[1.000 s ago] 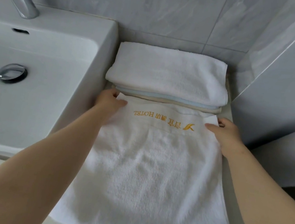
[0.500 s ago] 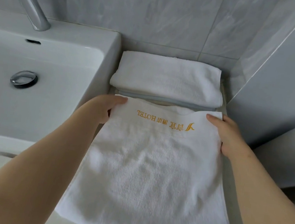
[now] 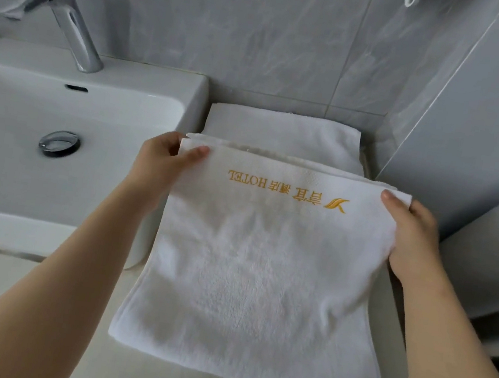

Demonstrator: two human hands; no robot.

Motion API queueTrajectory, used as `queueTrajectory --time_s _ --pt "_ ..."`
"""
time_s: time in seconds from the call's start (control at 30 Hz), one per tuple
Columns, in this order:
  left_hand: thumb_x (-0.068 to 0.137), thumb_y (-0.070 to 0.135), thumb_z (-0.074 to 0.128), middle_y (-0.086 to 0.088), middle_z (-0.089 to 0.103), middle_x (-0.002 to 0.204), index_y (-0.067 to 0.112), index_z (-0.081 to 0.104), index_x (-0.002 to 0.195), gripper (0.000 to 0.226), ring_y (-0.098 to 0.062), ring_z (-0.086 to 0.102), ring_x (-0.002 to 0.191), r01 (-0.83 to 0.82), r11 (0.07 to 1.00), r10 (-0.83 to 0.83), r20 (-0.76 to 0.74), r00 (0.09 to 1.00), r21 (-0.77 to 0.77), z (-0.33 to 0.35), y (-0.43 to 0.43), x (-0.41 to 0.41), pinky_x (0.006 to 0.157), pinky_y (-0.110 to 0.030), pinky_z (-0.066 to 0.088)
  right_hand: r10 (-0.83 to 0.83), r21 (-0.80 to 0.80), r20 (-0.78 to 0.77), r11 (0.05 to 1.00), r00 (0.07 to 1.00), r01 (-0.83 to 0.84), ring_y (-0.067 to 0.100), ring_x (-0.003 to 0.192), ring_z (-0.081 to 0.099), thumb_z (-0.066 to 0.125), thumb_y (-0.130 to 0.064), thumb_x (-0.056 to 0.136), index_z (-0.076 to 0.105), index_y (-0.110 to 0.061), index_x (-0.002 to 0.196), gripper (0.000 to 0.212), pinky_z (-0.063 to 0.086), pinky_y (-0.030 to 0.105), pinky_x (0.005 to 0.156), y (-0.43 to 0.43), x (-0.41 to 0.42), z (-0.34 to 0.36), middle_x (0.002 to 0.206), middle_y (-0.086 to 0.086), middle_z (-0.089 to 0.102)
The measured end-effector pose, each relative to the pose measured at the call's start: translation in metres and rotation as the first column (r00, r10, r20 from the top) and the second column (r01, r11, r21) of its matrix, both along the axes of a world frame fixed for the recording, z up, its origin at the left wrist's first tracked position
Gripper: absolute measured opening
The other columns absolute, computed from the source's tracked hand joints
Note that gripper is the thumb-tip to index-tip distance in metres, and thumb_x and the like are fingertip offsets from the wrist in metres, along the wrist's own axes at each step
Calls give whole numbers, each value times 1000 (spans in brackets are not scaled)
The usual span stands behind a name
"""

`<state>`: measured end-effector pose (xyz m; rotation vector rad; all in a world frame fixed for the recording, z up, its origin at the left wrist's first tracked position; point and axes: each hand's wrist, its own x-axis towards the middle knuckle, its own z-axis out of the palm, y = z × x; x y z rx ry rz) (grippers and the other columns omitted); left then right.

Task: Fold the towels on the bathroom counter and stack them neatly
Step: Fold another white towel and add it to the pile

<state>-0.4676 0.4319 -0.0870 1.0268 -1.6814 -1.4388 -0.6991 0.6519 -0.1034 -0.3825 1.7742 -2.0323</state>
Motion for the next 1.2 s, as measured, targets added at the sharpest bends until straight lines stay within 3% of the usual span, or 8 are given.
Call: queueTrajectory --time_s 0.27,0.47,0.57,0.73,0.83,0.93,1.07,1.2 --pt "80 26 70 3 58 71 25 59 72 14 -13 55 65 -55 993 48 -71 996 -108 7 12 19 62 -30 47 -39 -50 -85 998 996 34 -1 59 63 57 -7 90 61 -15 79 15 51 15 55 18 12 16 59 -14 67" --pt "85 16 68 19 61 62 25 58 72 19 2 55 58 -81 980 48 -177 983 -183 22 16 22 55 -18 47 -72 -106 -176 993 982 54 -3 59 61 59 -4 88 60 -19 76 19 48 14 53 24 13 30 59 -15 66" --pt "80 10 71 15 62 68 28 61 66 25 -4 56 66 -92 978 33 -292 956 -188 29 15 26 63 -22 48 -77 -126 -222 991 972 50 1 66 61 61 -3 86 65 -24 71 26 49 16 57 27 13 34 65 -14 67" --pt "78 3 71 6 50 73 26 52 78 30 -5 46 61 -63 943 -12 -222 975 -327 33 14 34 58 -18 43 -62 -76 -356 996 932 37 -5 67 59 63 2 83 70 -34 67 40 45 10 63 31 13 35 67 -20 66" --pt "79 17 74 4 53 75 42 55 87 32 -11 48 63 42 858 59 179 982 -512 36 8 37 64 -24 43 -8 127 -512 988 859 85 -5 68 57 63 0 84 68 -29 94 32 43 8 69 29 10 31 71 -20 63" --pt "80 22 72 0 62 85 27 68 95 17 -18 53 78 206 789 123 478 869 -579 37 5 38 73 -26 37 211 468 -625 872 752 144 7 78 54 63 -5 85 66 -14 115 31 36 11 70 29 10 25 90 -3 62" --pt "83 26 68 -7 65 92 15 68 100 21 -26 53 92 373 712 171 663 729 -594 36 2 34 74 -31 37 432 734 -571 650 698 197 32 100 54 61 -13 88 67 -11 113 25 32 24 76 28 10 21 105 16 54" --pt "84 24 67 -15 57 105 12 69 103 22 -34 46 103 249 620 387 567 727 -744 28 7 25 75 -38 37 276 670 -635 663 722 335 33 101 47 60 -23 88 67 -13 103 19 36 31 76 22 10 17 104 20 52"
